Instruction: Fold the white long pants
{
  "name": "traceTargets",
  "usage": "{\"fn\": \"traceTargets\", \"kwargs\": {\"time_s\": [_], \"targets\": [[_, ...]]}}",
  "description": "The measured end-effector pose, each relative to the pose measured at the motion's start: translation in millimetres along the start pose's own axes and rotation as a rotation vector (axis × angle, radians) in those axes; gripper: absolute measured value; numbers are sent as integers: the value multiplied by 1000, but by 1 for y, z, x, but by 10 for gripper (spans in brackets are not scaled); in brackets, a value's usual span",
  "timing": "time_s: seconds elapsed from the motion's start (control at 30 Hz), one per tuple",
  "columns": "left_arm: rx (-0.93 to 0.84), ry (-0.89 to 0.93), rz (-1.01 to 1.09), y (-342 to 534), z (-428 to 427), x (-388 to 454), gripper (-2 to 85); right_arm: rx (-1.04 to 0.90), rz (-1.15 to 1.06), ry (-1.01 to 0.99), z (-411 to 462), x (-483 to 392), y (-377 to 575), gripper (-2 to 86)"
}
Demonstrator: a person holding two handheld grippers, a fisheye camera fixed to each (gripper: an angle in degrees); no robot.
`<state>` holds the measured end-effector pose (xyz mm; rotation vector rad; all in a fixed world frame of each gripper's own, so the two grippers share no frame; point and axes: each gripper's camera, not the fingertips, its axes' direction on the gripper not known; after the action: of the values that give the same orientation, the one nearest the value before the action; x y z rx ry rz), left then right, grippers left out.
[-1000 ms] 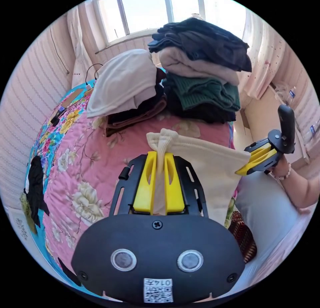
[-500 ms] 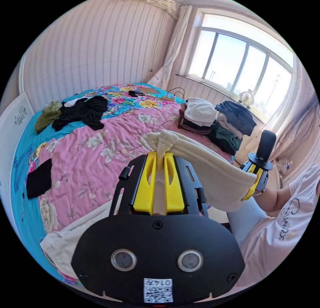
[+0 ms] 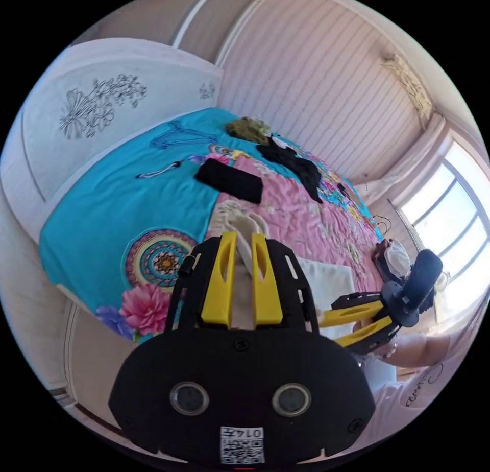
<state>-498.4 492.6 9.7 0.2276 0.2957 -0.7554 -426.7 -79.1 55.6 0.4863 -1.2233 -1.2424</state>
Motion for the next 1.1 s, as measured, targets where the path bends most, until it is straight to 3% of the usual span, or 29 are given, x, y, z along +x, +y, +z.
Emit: {"fn": "traceTargets", "kwargs": {"time_s": [0.07, 0.2, 0.43, 0.53, 0.63, 0.77, 0.9, 0.97, 1.1], "targets": [[-10, -71, -49, 38, -23, -47, 52, -82, 45, -40, 36, 15, 2, 71], [-21, -119, -45, 96, -47, -74, 51, -72, 29, -19, 36, 29, 20, 72], [54, 4, -190, 171, -68, -90, 63, -115, 189, 138, -24, 82, 67, 94], [94, -25, -61, 178, -76, -59, 47, -53, 324, 305, -63, 99, 103, 93], [112, -113, 53, 181, -78, -30, 48, -18, 530, 456, -80, 123, 146, 154], [154, -202, -8, 173, -86, -50, 108, -27, 744, 276, -68, 156, 193, 182], [118, -176, -32, 141, -84, -80, 154, -5, 775, 136, -52, 168, 207, 155], [19, -130, -36, 120, -63, -94, 163, 3, 751, 19, -42, 178, 204, 137], [-123, -117, -33, 109, -23, -98, 147, -47, 703, 32, -43, 184, 191, 87]]}}
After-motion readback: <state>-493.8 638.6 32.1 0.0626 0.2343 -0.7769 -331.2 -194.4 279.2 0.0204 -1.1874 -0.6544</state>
